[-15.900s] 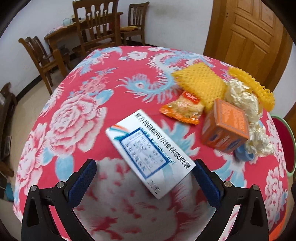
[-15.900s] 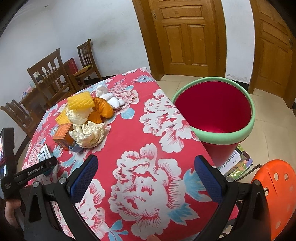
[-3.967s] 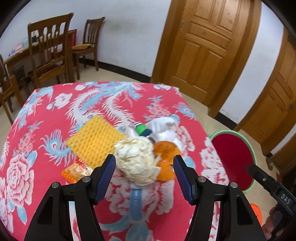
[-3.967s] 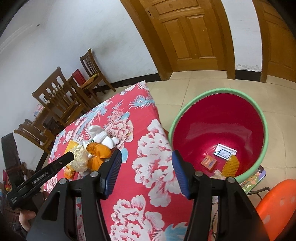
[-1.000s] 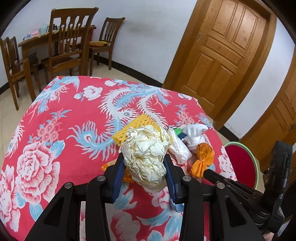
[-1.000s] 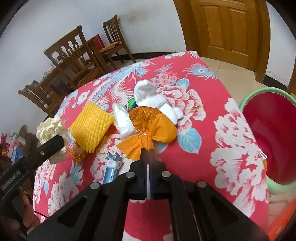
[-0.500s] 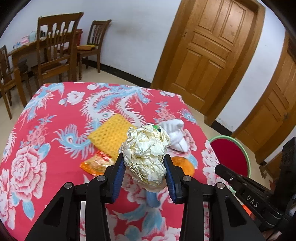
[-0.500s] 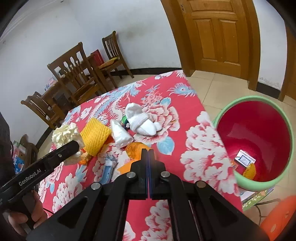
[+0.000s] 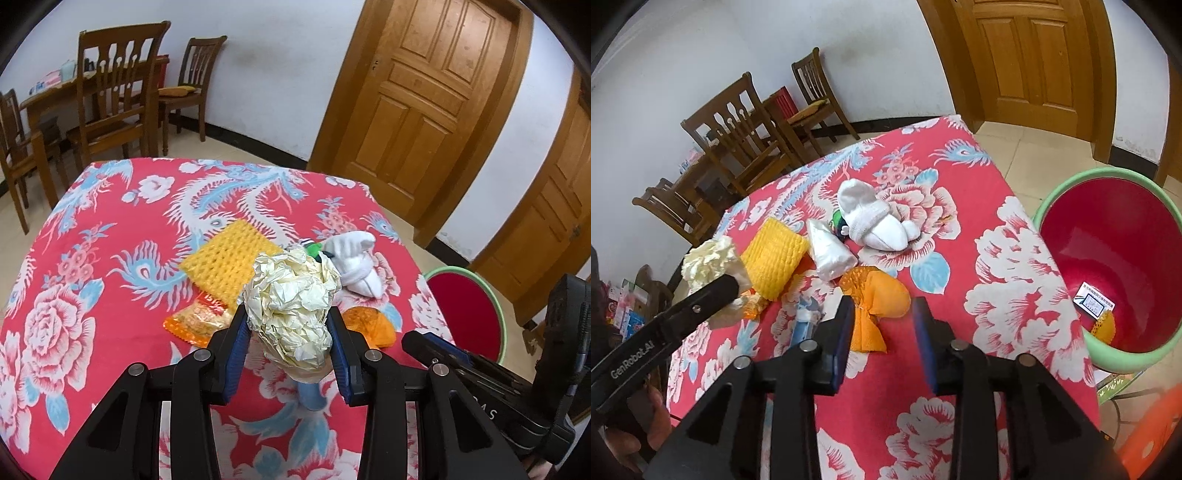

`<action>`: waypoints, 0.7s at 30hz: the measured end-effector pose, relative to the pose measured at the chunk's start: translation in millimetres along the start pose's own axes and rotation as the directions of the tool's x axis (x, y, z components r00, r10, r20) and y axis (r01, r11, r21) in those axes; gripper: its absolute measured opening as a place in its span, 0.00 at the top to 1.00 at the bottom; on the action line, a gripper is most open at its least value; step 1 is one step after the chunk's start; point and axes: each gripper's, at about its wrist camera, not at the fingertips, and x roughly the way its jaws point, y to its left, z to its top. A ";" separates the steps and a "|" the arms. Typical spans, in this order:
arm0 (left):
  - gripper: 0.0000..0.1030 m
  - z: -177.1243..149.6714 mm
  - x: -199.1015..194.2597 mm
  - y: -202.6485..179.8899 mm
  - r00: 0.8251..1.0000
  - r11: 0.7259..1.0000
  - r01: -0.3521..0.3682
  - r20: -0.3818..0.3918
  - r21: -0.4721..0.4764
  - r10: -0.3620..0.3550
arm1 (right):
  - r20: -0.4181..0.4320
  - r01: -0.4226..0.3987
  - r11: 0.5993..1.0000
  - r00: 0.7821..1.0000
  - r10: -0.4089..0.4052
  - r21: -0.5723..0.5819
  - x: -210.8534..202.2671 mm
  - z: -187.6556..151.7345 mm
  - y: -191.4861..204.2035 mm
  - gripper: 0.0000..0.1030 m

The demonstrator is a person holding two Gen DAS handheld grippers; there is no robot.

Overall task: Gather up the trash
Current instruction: 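Grasp the orange wrapper with the right gripper while the left holds the foil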

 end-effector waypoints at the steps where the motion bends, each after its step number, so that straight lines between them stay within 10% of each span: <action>1: 0.60 -0.3 1.2 1.9 1.000 1.000 -0.005 -0.002 -0.004 0.005 | -0.004 0.002 1.000 1.000 -0.002 0.000 3.1 0.3 0.3 0.58; 13: 0.60 -0.5 14.0 17.4 0.999 0.999 -0.031 -0.021 -0.031 0.031 | -0.066 0.043 0.998 0.997 -0.046 -0.039 44.7 3.9 9.5 0.56; 21: 0.60 -1.0 17.1 19.2 0.999 0.999 -0.034 -0.028 -0.035 0.033 | -0.030 0.058 0.996 0.998 -0.060 -0.063 39.5 3.4 11.1 0.80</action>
